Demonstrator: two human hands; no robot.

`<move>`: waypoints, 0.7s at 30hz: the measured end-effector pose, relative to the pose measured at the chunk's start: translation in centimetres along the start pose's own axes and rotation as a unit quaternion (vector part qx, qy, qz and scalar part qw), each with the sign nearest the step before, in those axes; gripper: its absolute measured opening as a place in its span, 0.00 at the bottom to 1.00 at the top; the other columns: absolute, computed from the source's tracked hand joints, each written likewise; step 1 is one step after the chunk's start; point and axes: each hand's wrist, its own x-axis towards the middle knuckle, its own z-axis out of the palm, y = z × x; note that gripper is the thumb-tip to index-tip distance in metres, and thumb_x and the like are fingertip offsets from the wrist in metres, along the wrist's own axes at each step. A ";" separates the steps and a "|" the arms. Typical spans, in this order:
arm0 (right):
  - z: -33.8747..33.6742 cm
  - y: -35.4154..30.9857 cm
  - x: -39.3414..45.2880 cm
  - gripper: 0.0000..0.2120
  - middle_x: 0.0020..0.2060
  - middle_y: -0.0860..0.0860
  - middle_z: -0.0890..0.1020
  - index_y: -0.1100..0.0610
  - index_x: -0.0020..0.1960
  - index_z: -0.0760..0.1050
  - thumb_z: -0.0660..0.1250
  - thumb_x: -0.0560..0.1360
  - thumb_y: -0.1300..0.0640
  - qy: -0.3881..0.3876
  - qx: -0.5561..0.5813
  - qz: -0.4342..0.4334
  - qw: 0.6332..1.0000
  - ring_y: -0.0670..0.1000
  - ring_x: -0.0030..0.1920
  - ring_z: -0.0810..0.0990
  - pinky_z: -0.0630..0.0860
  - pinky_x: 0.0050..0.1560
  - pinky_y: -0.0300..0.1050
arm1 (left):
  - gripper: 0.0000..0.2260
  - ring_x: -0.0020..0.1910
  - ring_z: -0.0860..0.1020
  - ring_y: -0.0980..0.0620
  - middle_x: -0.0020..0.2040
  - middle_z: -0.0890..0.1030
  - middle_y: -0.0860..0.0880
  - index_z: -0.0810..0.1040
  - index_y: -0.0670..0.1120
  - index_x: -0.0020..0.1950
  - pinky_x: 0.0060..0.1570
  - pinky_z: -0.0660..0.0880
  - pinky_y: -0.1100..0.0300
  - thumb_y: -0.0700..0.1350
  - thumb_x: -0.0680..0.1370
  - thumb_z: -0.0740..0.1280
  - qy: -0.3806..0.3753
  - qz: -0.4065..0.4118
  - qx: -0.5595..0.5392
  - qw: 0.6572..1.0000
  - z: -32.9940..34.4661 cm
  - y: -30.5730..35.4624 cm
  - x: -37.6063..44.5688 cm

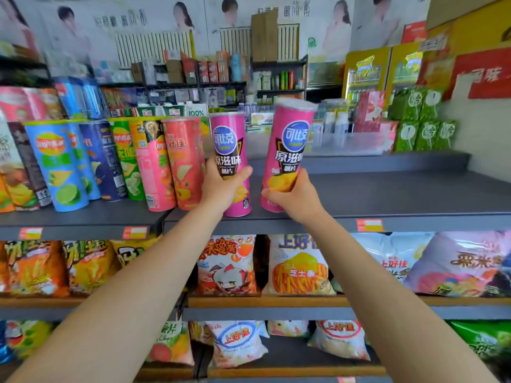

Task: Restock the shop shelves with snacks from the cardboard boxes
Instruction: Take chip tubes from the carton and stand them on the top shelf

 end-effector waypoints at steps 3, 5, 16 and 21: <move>0.8 0.6 1.5 0.30 0.52 0.52 0.78 0.60 0.60 0.68 0.79 0.68 0.50 -0.023 -0.055 0.016 0.998 0.54 0.54 0.78 0.72 0.50 0.45 | 0.39 0.52 0.81 0.48 0.52 0.81 0.53 0.66 0.52 0.68 0.57 0.77 0.49 0.60 0.63 0.79 -0.016 0.028 0.119 0.992 0.0 -0.8 -0.1; 1.4 0.7 2.4 0.33 0.59 0.56 0.75 0.61 0.63 0.68 0.79 0.68 0.46 -0.027 -0.091 0.026 0.995 0.57 0.58 0.77 0.70 0.51 0.44 | 0.41 0.54 0.78 0.50 0.53 0.79 0.53 0.62 0.46 0.73 0.57 0.75 0.52 0.57 0.68 0.78 -0.013 0.039 0.220 0.975 -0.2 -1.3 -0.2; 4.8 1.2 5.8 0.35 0.60 0.59 0.75 0.61 0.63 0.67 0.80 0.67 0.45 -0.013 -0.125 0.010 0.992 0.60 0.61 0.76 0.73 0.55 0.52 | 0.19 0.48 0.78 0.36 0.59 0.70 0.41 0.69 0.42 0.61 0.39 0.73 0.48 0.45 0.76 0.73 0.062 0.145 0.419 0.894 -0.1 -3.7 -0.1; 5.8 1.8 6.0 0.28 0.58 0.61 0.75 0.61 0.56 0.64 0.79 0.69 0.53 -0.004 -0.104 -0.009 0.995 0.61 0.56 0.76 0.70 0.48 0.48 | 0.10 0.49 0.77 0.38 0.57 0.71 0.43 0.74 0.45 0.58 0.42 0.74 0.47 0.40 0.77 0.66 0.027 0.166 0.433 0.886 -0.2 -4.4 0.5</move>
